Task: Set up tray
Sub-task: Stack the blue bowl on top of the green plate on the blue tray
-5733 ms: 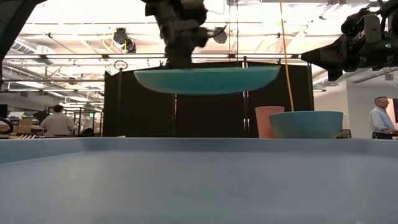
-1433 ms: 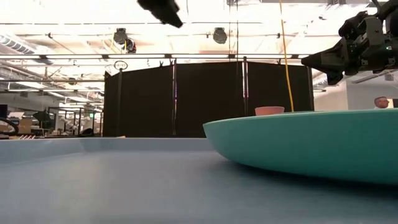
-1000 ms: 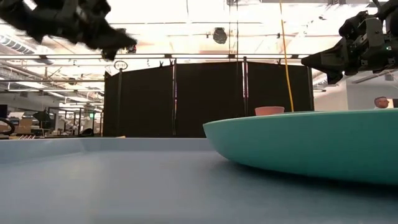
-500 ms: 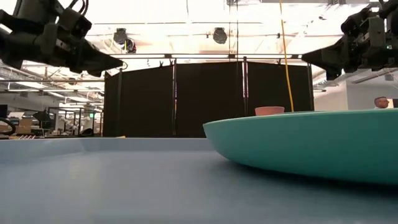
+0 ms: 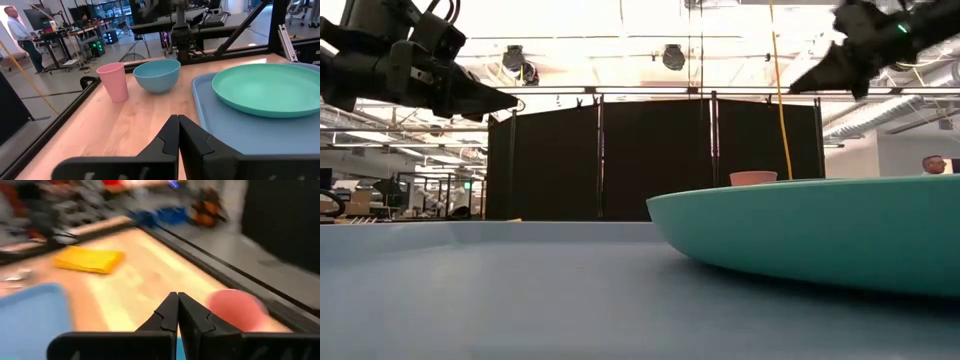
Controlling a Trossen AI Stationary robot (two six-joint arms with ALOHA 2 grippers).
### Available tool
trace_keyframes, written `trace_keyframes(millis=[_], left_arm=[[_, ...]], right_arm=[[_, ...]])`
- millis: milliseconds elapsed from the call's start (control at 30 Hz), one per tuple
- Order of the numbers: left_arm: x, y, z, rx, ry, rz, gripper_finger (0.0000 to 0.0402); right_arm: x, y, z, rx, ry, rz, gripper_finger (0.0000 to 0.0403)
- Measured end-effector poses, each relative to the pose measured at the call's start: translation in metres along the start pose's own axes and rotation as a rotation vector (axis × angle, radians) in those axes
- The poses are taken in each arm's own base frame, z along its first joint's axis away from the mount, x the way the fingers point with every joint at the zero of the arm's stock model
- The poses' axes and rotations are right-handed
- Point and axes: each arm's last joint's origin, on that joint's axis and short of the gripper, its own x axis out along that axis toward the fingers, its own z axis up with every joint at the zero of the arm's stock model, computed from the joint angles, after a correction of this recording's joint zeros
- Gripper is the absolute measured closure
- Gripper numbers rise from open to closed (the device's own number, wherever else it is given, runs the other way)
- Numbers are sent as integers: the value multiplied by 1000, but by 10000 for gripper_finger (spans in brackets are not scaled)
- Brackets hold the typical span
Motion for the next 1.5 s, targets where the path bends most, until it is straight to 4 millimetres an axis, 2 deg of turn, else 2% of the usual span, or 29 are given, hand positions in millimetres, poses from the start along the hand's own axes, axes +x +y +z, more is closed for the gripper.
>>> trace_keyframes(millis=[167,367,533,667,800,900,1133,1500], left_arm=[[0,0,0,0,0,1,386],[0,0,0,-4,0,1,386],[0,0,0,-32,1,0,398],[0,0,0,-48,3,-1,395],[0,0,-1,-54,6,-1,381],[0,0,-1,-54,9,-2,377],[0,-1,-1,-54,7,-12,376],[0,-1,-1,-50,8,-12,376]], right_arm=[[15,2,43,-33,262,-182,403],[45,3,61,-162,571,-184,394],[64,-3,54,-170,782,-140,323],[71,-20,45,-79,912,-217,247],[76,-35,41,-1,960,-247,183],[80,-44,37,41,982,-233,152],[93,-61,14,79,1104,-241,129],[123,-69,-28,91,1224,-157,129]])
